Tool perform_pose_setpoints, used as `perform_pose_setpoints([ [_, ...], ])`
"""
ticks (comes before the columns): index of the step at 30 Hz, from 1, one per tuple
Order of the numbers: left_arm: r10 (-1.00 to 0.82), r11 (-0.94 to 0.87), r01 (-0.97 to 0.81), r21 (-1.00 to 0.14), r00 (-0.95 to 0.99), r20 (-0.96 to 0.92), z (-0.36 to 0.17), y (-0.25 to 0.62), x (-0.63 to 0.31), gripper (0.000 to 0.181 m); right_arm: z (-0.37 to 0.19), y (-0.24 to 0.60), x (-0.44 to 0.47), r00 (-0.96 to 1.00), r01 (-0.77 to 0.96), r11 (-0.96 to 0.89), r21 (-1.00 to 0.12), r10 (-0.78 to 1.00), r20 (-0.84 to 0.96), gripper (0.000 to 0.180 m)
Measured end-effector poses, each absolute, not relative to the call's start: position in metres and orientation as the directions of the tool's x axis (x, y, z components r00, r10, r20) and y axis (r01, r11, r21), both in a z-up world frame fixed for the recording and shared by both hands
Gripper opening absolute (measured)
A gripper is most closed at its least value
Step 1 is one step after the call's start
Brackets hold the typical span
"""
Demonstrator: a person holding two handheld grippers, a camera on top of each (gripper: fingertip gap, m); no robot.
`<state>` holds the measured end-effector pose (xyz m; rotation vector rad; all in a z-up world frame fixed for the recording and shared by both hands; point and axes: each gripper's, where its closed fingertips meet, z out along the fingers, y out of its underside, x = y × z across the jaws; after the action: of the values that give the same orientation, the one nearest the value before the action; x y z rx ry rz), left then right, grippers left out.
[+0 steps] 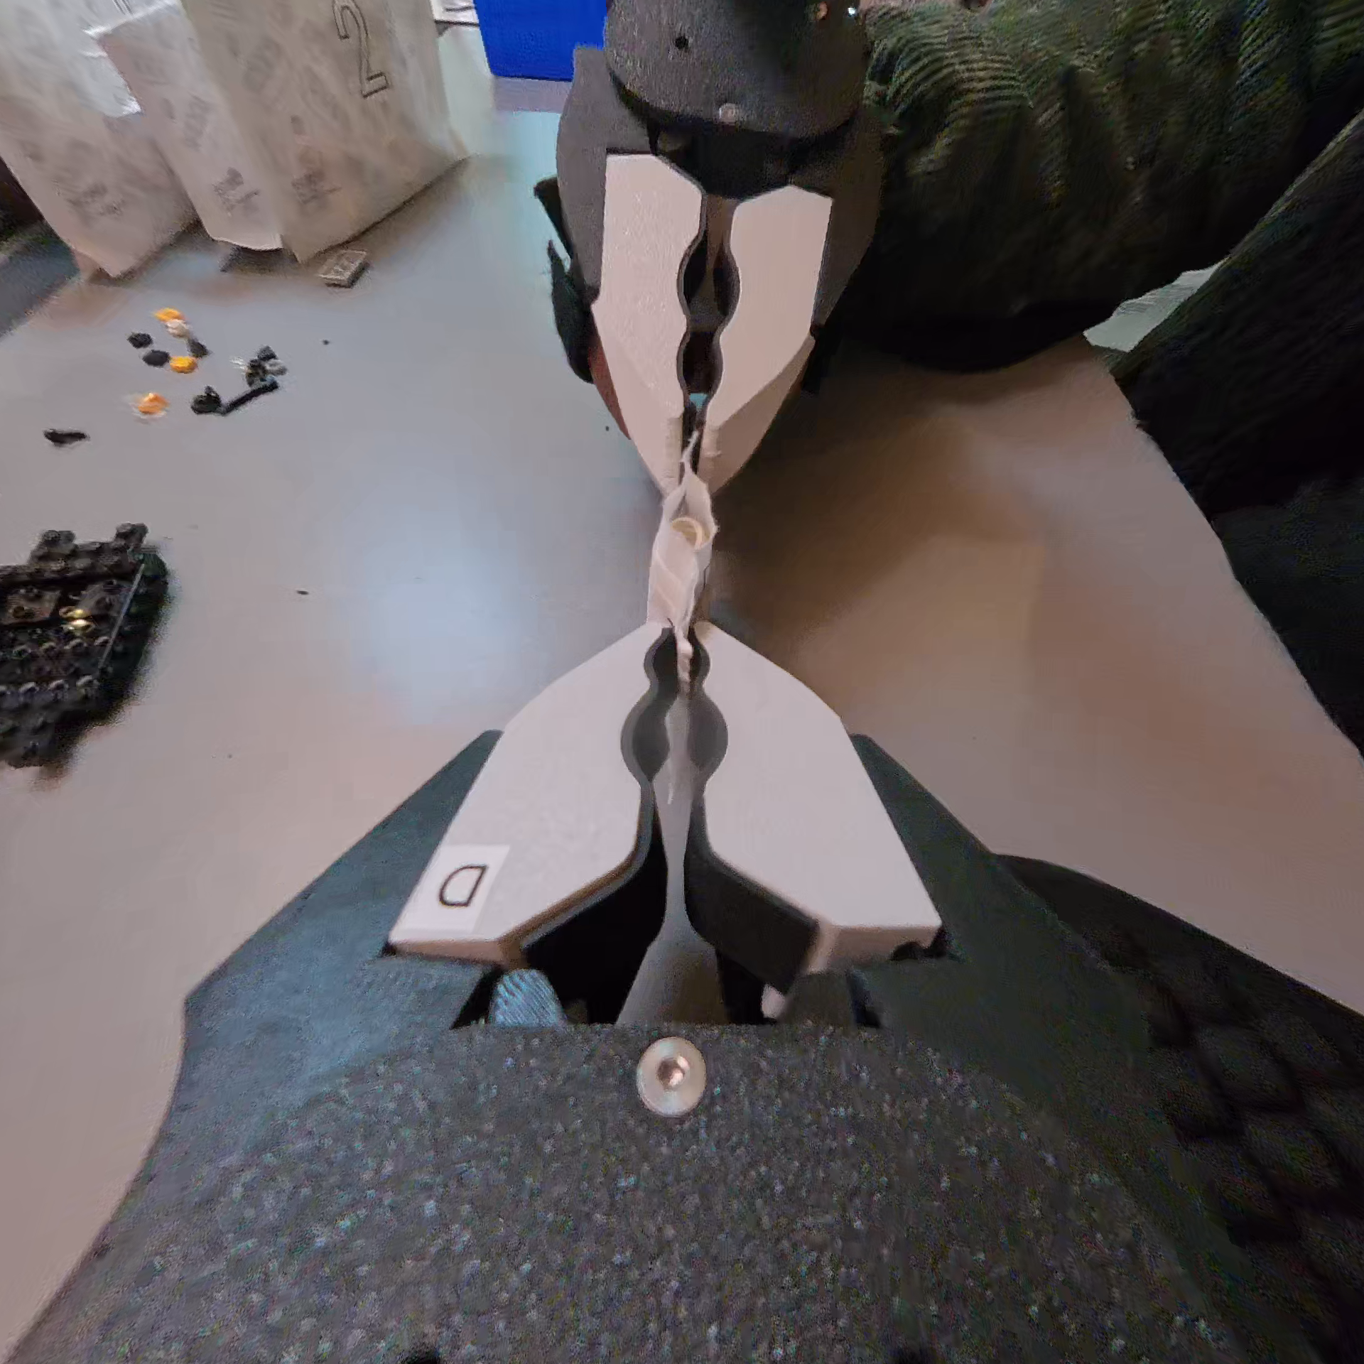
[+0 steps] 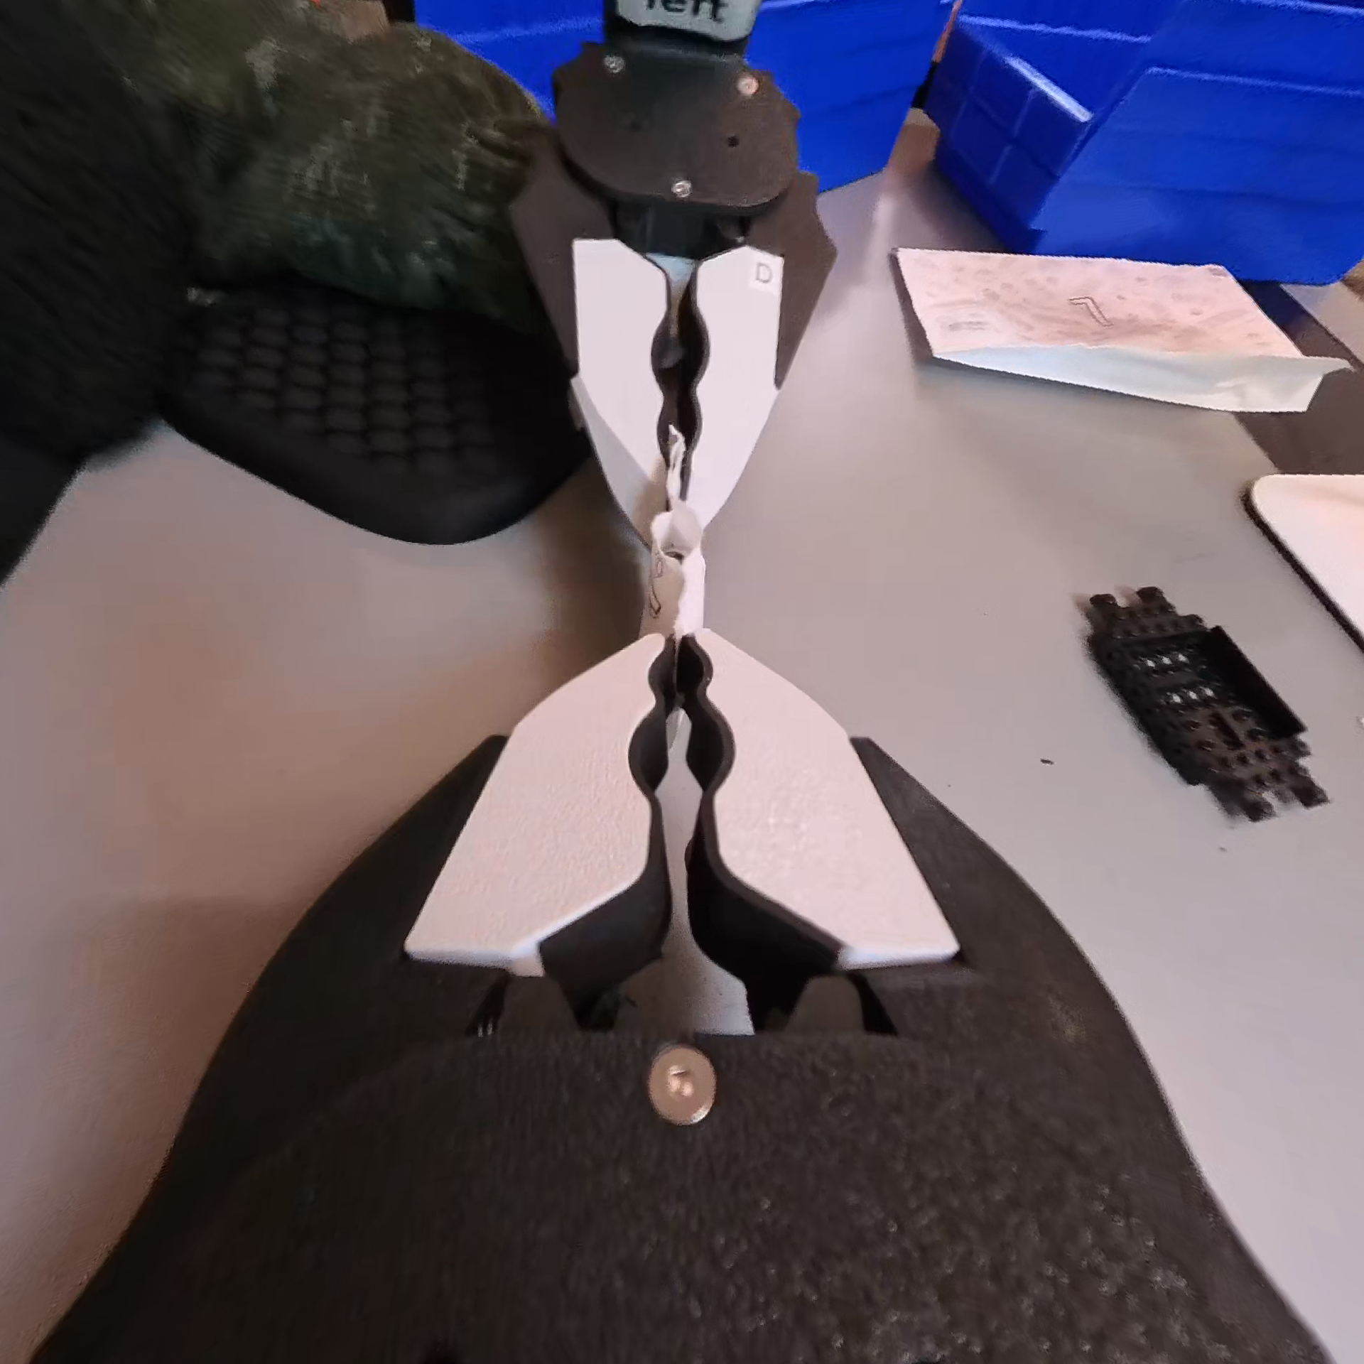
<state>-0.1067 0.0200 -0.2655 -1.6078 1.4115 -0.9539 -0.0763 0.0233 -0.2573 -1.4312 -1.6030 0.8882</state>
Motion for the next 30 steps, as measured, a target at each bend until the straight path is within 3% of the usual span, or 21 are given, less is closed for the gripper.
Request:
perform_pose_setpoints([
  [6,-0.992,-0.068,-0.454,-0.888,0.123,0.013,-0.272,0.023,-0.110,0.001,-0.261,0.028,-0.074,-0.032,0.469,0.190,-0.863,0.980,0.198,0.000],
  [9,-0.989,-0.014,-0.456,-0.890,0.139,-0.056,-0.270,0.024,-0.111,0.023,-0.261,0.030,-0.072,-0.018,0.491,0.209,-0.846,0.973,0.230,0.000],
  [11,-0.987,-0.010,-0.448,-0.894,0.150,-0.064,-0.268,0.024,-0.109,0.026,-0.262,0.029,-0.072,-0.015,0.495,0.205,-0.844,0.974,0.227,0.000],
  [12,-0.986,-0.007,-0.448,-0.894,0.153,-0.069,-0.267,0.024,-0.108,0.018,-0.262,0.029,-0.072,-0.017,0.500,0.207,-0.841,0.973,0.229,0.000],
  [13,-0.987,-0.008,-0.456,-0.890,0.148,-0.067,-0.268,0.023,-0.107,0.000,-0.262,0.029,-0.073,-0.015,0.503,0.209,-0.839,0.972,0.234,0.000],
  [14,-0.988,-0.016,-0.465,-0.885,0.145,-0.058,-0.269,0.022,-0.107,0.000,-0.262,0.029,-0.074,-0.011,0.504,0.209,-0.838,0.972,0.236,0.002],
  [18,-0.989,-0.034,-0.449,-0.893,0.143,-0.034,-0.269,0.021,-0.107,0.000,-0.264,0.026,-0.079,-0.009,0.505,0.161,-0.848,0.983,0.181,0.034],
  [20,-0.991,-0.037,-0.446,-0.894,0.135,-0.026,-0.269,0.019,-0.106,0.000,-0.268,0.025,-0.084,-0.014,0.513,0.162,-0.843,0.984,0.180,0.040],
  [22,-0.991,-0.035,-0.448,-0.893,0.134,-0.028,-0.270,0.019,-0.105,0.000,-0.268,0.020,-0.089,-0.027,0.497,0.171,-0.851,0.983,0.182,0.036],
  [23,-0.991,-0.036,-0.448,-0.893,0.131,-0.026,-0.270,0.019,-0.105,0.000,-0.266,0.019,-0.090,-0.028,0.483,0.181,-0.857,0.981,0.192,0.019],
  [24,-0.992,-0.032,-0.445,-0.895,0.124,-0.026,-0.269,0.017,-0.106,0.000,-0.265,0.019,-0.090,-0.026,0.471,0.192,-0.861,0.979,0.204,0.014],
  [30,-0.993,-0.034,-0.452,-0.891,0.112,-0.019,-0.269,0.015,-0.106,0.000,-0.266,0.018,-0.090,-0.029,0.456,0.142,-0.879,0.989,0.145,0.014],
])
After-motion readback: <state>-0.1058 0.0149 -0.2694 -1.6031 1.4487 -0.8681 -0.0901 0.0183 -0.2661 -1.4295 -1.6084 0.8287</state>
